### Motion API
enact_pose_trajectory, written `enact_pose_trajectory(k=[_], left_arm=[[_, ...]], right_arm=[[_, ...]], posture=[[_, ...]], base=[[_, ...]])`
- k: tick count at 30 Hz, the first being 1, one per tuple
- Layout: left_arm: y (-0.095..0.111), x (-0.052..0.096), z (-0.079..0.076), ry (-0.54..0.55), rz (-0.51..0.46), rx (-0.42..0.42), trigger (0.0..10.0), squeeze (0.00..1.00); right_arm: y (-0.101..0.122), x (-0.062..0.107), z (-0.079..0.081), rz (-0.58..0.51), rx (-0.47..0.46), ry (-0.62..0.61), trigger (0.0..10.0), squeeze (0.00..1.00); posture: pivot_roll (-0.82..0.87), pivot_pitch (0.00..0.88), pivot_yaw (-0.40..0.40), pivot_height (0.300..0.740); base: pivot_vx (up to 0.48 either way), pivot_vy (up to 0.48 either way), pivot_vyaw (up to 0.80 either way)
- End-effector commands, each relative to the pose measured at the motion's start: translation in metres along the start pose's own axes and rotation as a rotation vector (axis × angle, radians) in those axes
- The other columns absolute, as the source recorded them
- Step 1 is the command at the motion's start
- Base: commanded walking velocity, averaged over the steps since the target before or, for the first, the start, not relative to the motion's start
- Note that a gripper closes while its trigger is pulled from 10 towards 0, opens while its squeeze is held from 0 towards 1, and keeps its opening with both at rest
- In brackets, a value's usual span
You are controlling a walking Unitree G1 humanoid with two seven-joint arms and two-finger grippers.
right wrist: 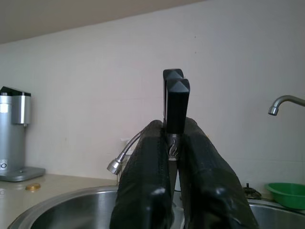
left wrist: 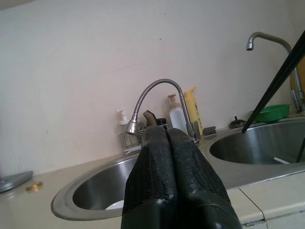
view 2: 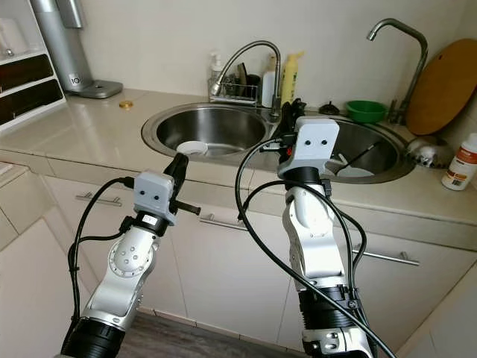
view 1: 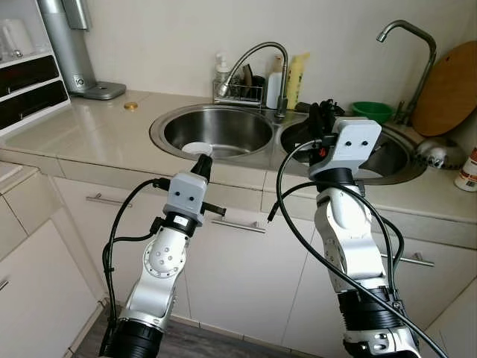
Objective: Kitchen organization
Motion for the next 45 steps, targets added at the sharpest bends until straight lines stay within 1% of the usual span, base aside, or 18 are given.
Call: enact_pose_trajectory(k=[1, 17, 27, 45], left_arm=[[0.002, -0.001, 0.001, -0.003, -0.003, -0.004, 10.0, 0.0], [-0.001, 0.0, 0.001, -0.006, 0.009, -0.006, 10.0, 0.0], [-0.002, 0.0, 0.0, -0.011, 0.012, -0.002, 10.0, 0.0], [-0.004, 0.001, -0.002, -0.013, 0.018, 0.004, 10.0, 0.0]], right_arm=[[0.0, 0.0, -0.001, 0.003, 0.0, -0.007, 10.0, 0.0], [-0.005, 0.002, -0.002, 0.019, 0.005, -0.018, 10.0, 0.0], [-0.008, 0.004, -0.006, 0.03, 0.011, -0.033, 10.0, 0.0], [-0.011, 0.004, -0.007, 0.043, -0.002, -0.037, 10.0, 0.0]], posture=[[0.05, 0.0, -0.016, 0.74], [0.06, 0.0, -0.013, 0.74], [0.05, 0.0, -0.009, 0.74], [0.05, 0.0, -0.014, 0.74]], base=[[0.255, 0.0, 0.0], [0.259, 0.0, 0.0], [0.277, 0.0, 0.0], [0.279, 0.0, 0.0]])
Point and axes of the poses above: a point about 5 cm out from each wrist's last joint towards the gripper, its own x axis pointing back from the gripper into the wrist, its own y axis along the axis of the wrist's last joint, z = x × y, the point moved 6 cm from there along -x, pointing out of the wrist towards the gripper, and after that the axes turned 9 degrees about x, right-handed, at the moved point
